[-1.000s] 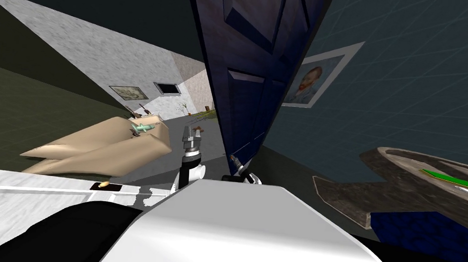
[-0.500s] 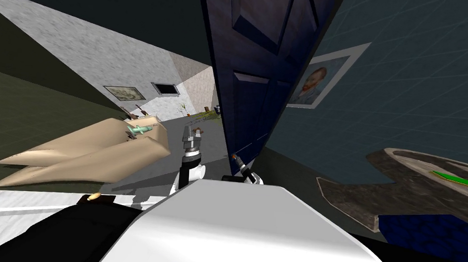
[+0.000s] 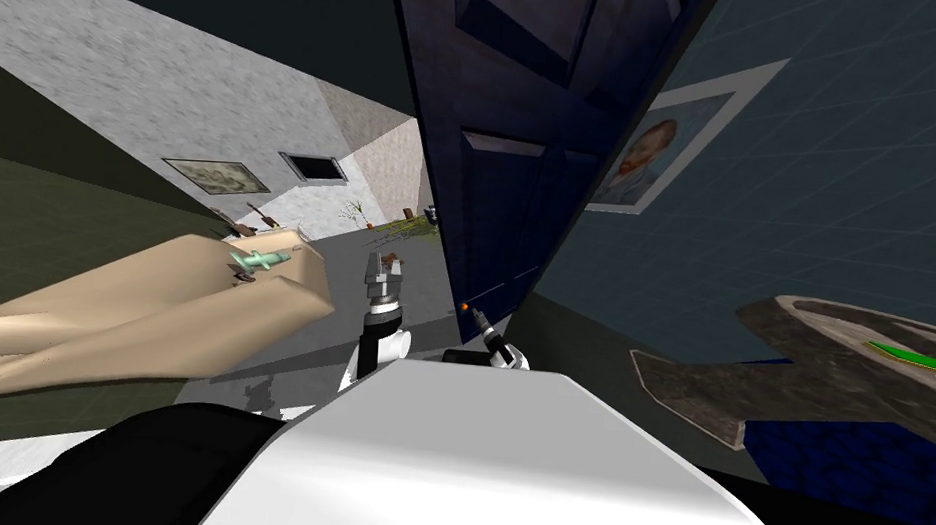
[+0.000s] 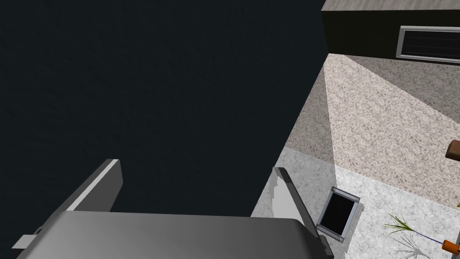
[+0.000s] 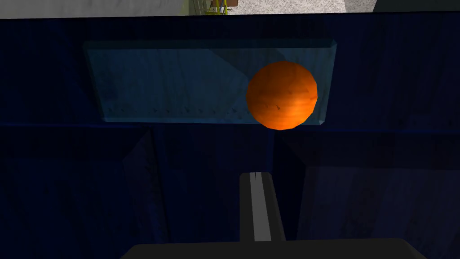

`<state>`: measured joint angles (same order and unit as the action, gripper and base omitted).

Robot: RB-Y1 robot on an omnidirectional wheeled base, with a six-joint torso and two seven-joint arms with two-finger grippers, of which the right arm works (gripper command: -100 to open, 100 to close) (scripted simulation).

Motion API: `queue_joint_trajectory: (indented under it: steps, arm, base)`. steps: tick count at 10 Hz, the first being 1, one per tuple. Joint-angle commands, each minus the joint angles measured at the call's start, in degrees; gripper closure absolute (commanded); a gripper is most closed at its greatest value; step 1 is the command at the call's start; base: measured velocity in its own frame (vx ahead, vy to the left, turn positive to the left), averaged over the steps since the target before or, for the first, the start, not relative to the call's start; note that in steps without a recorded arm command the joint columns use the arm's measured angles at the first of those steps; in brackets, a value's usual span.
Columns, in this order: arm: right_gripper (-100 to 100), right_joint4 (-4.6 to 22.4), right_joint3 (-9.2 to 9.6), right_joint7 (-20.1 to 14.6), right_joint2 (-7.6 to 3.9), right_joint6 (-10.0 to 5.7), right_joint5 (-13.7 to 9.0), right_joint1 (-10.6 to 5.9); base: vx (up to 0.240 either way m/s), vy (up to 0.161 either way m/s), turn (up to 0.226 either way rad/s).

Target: Push the door open

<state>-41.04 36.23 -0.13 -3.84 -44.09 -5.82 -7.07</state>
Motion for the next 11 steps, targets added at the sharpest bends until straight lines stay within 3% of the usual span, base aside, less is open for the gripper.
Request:
queue_joint_trajectory:
  steps: [1,6,7,11]
  arm:
    - [-100,-0.3,0.23,-0.22,-0.1,0.04,-0.07,0.14]
    - [-100,-1.67,1.17,-1.06,1.02,0.34,-0.46,0.59]
    - [-100,-1.89,1.09,-0.95,0.6,0.38,-0.39,0.78]
    - [-100,-1.4,0.41,-0.66,0.26,0.06,-0.4,0.63]
  base:
    - [-0.165,-0.09,-0.009]
    - [-0.22,-0.09,-0.031]
    - [-0.099,-0.033,-0.002]
    - [0.149,0.108,0.027]
